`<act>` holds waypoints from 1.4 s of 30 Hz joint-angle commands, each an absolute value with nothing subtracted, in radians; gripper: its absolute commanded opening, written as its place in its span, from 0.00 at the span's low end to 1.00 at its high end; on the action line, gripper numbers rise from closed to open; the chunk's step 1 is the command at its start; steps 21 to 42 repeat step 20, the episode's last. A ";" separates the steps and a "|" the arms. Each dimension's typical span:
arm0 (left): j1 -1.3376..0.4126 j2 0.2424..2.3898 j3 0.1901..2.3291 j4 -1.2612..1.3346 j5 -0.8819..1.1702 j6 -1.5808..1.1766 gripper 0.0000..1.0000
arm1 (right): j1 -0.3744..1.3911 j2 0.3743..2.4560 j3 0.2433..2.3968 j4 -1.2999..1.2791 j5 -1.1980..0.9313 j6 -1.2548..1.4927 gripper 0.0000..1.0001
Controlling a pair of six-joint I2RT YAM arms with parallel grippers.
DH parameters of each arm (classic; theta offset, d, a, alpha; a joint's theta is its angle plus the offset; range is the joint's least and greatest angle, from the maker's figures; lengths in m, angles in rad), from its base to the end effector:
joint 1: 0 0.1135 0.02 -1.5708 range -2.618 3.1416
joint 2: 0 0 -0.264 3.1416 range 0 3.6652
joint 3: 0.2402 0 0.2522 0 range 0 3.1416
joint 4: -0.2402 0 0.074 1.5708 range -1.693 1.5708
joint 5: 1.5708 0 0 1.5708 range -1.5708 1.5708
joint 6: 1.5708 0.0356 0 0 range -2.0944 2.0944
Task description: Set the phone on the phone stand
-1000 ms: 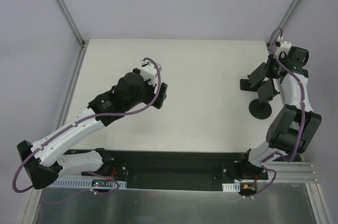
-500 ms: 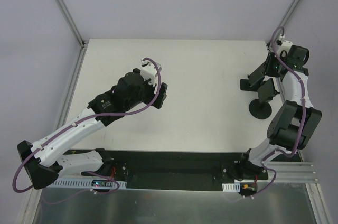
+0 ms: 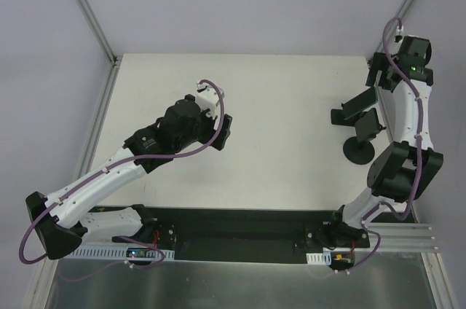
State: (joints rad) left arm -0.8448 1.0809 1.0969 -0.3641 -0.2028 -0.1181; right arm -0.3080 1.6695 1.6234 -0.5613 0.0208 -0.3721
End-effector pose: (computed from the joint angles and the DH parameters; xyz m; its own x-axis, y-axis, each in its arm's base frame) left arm 0.1661 -0.1763 0.3732 -0.2964 0.1600 -0.9416 0.5759 0.8164 -0.0425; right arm 0.3652 -0.1170 0.3623 -0.6228 -0.1833 -0.7606 0.0998 0.9456 -0.3096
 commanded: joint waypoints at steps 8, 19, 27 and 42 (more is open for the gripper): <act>-0.788 1.075 1.072 -0.333 -0.258 -0.117 0.92 | 0.440 1.479 1.688 -0.741 0.748 -0.379 0.97; -0.790 0.825 1.181 -0.295 -0.054 -0.150 0.99 | 0.946 0.865 1.369 -0.646 0.411 -0.029 0.97; -0.788 0.807 1.207 -0.293 -0.002 -0.152 0.99 | 0.946 0.807 1.358 -0.632 0.399 -0.031 0.97; -0.788 0.807 1.207 -0.293 -0.002 -0.152 0.99 | 0.946 0.807 1.358 -0.632 0.399 -0.031 0.97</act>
